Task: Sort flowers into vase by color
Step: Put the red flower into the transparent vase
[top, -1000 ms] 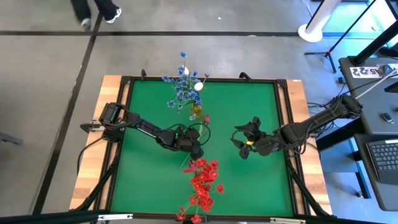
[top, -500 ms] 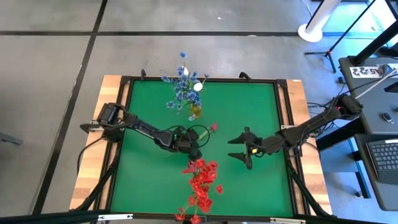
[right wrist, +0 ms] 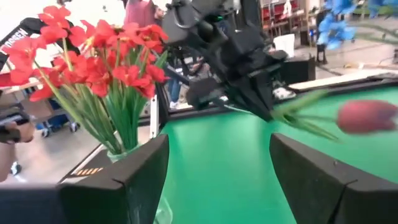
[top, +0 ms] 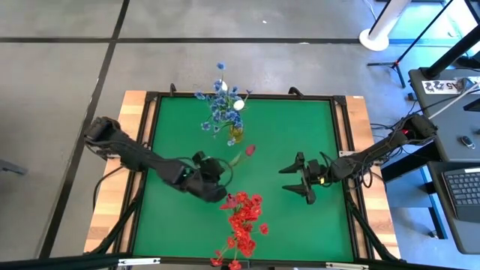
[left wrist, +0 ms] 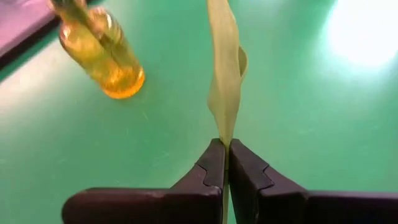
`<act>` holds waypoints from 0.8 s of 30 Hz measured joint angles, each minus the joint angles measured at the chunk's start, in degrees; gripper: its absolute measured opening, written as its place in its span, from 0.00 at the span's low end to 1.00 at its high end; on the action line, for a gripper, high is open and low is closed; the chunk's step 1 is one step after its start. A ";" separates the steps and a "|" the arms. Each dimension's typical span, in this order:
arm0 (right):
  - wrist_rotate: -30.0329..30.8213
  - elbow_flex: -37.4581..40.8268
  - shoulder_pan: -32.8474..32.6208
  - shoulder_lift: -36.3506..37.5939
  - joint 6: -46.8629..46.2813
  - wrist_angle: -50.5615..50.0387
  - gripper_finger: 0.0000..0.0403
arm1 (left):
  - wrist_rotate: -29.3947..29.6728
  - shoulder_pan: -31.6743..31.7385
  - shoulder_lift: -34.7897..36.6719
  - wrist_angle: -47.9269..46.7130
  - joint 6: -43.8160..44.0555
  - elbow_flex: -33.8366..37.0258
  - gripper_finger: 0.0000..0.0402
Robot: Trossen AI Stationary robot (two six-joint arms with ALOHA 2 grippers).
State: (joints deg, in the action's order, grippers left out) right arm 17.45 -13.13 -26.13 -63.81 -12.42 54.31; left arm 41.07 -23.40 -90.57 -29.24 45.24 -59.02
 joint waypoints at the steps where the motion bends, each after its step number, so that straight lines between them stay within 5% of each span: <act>1: 0.48 0.16 0.02 0.02 0.13 0.07 0.69 | 0.98 -1.06 1.22 -0.11 0.15 0.00 0.01; 15: 2.93 0.48 0.02 0.02 0.67 -0.07 0.69 | 22.67 -11.79 14.11 -0.62 0.91 -0.15 0.00; 24: 2.61 0.48 2.47 0.02 0.74 -0.04 0.69 | 33.27 -20.39 15.50 15.89 -10.17 -0.20 0.00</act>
State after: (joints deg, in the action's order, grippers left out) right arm 20.06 -12.64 -23.66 -63.79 -11.68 54.27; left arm 74.33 -43.79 -75.07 -13.35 35.07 -59.22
